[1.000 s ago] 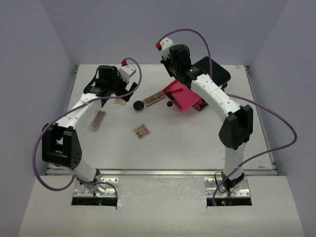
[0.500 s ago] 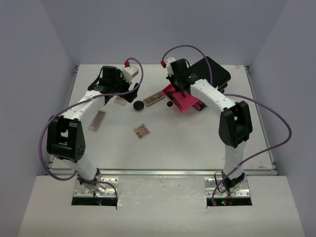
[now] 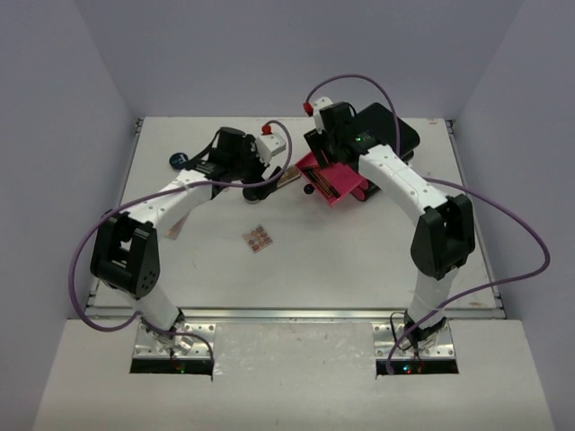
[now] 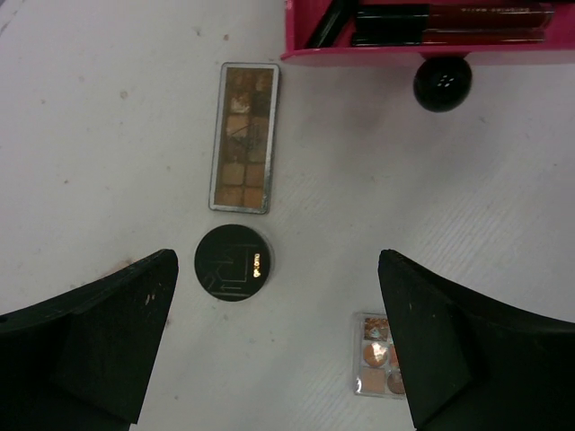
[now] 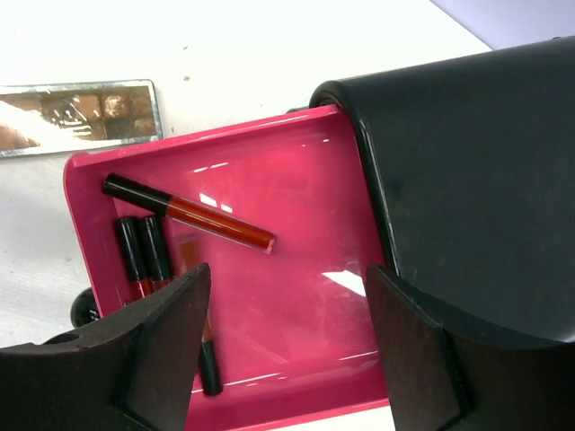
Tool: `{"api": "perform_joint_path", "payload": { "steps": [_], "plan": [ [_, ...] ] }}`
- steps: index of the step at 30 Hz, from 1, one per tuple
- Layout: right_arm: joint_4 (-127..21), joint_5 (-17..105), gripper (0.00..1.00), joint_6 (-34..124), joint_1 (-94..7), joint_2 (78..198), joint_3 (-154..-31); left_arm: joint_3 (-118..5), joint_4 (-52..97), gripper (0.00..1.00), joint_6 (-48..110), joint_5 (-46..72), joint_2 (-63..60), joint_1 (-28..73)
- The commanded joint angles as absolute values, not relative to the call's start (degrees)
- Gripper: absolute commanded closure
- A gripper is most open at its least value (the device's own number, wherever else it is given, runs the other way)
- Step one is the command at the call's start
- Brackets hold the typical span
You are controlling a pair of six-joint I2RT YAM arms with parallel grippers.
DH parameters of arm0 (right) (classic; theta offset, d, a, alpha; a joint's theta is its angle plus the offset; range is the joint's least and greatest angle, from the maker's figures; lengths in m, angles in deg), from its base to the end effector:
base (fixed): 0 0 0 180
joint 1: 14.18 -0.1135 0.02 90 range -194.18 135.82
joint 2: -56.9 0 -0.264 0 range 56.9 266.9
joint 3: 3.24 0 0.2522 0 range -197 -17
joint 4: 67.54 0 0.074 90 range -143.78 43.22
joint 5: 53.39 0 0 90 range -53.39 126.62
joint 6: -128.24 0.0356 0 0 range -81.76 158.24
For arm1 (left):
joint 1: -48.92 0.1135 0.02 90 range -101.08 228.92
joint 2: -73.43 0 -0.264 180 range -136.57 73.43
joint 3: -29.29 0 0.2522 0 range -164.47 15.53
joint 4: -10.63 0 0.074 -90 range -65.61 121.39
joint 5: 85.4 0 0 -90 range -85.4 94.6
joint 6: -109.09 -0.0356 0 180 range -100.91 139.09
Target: Organize the makeup
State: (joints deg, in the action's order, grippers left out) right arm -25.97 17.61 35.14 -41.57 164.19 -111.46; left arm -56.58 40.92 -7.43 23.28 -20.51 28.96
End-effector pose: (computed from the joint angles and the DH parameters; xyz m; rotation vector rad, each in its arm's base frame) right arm 0.3892 0.1886 0.2995 -0.4213 2.1984 -0.1494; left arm 0.3461 -0.1378 0.2746 1.0330 1.9601 -0.3015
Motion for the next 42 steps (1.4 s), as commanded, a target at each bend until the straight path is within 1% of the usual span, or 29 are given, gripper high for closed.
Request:
{"api": "perform_joint_path", "payload": {
  "steps": [1,5,8,11,14,20,26,30,33,42],
  "plan": [
    [-26.5,18.2,0.29,37.0,-40.6,159.6,-112.2,-56.5,40.3,0.09,-7.0,26.5,-20.4,24.9],
    [-25.8,22.1,0.26,42.8,-36.5,156.9,-113.4,-57.1,40.0,0.1,-4.0,29.6,-23.0,22.9],
    [-24.0,26.4,0.24,46.9,-30.1,157.3,-116.3,-58.2,39.2,0.16,-1.6,28.6,-25.8,21.9],
    [-21.1,30.2,0.24,49.6,-25.0,162.0,-124.0,-60.2,39.1,0.19,0.2,27.3,-29.0,21.4],
    [-20.7,31.6,0.23,50.3,-22.1,166.3,-130.6,-60.1,38.1,0.19,1.3,28.4,-29.2,20.8],
    [-21.5,32.5,0.22,50.5,-19.5,175.9,-139.7,-58.4,32.5,0.18,2.0,26.6,-27.6,18.1],
    [-25.4,33.1,0.25,50.3,-19.5,178.5,-136.8,-60.6,31.7,0.21,2.3,22.8,-31.7,16.5],
    [-28.2,34.1,0.28,51.1,-19.4,177.4,-129.8,-60.7,29.8,0.26,1.1,19.0,-32.4,16.5],
    [-29.0,34.2,0.3,51.2,-19.5,177.1,-126.1,-61.8,29.3,0.28,3.3,20.2,-33.5,15.9],
    [-31.6,33.5,0.31,50.8,-19.5,174.4,-117.5,-63.8,29.1,0.27,3.0,18.2,-35.3,14.4]
  ]
}}
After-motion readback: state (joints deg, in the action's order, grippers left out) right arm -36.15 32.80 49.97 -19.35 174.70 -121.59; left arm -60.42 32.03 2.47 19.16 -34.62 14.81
